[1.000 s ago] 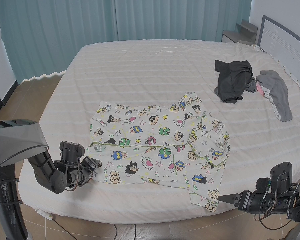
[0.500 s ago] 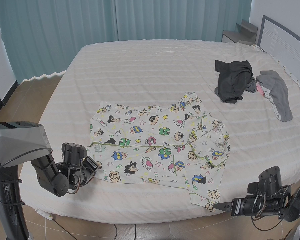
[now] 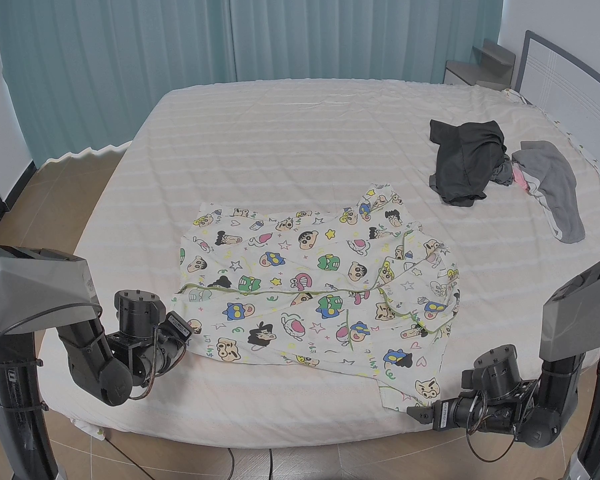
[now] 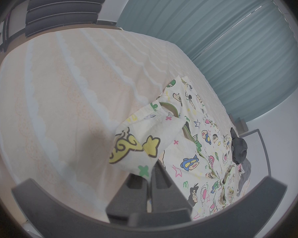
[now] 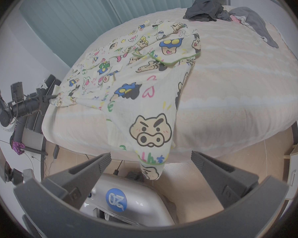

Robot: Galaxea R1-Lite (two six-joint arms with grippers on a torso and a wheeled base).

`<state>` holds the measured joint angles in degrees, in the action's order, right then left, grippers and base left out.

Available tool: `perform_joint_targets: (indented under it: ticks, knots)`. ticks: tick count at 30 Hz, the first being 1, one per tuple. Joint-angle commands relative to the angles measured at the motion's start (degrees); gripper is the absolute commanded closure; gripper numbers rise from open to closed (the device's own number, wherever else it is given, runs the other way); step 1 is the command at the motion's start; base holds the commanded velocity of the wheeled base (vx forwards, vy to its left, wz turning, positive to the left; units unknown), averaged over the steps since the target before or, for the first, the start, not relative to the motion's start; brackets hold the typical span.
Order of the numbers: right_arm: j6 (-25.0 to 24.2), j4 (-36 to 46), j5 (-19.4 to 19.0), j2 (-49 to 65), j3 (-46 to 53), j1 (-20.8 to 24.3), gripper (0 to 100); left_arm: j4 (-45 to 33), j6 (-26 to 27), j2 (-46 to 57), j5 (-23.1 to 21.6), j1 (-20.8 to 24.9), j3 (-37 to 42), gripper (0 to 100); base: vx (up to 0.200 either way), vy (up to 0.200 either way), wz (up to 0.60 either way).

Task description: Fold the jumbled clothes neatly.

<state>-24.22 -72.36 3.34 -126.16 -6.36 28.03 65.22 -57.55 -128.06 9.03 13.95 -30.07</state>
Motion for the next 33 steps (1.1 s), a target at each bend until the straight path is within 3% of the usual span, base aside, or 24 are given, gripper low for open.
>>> perform_joint_targets:
  ticks: [1,21,33]
  knots:
    - [0.9,-0.1,0.1,-4.0,-2.1,-0.2,0,0.1,0.0,0.4,0.1,0.0,0.4,100,0.000,0.000,0.00]
    - [1.2,0.2,1.9,-3.5,-6.7,4.7,0,0.1,0.0,0.2,0.1,-0.1,0.4,100,0.000,0.000,0.00]
    - [1.2,0.2,3.5,-0.4,-6.6,4.5,0,0.1,0.0,0.1,0.0,-0.4,0.8,100,0.000,0.000,0.00]
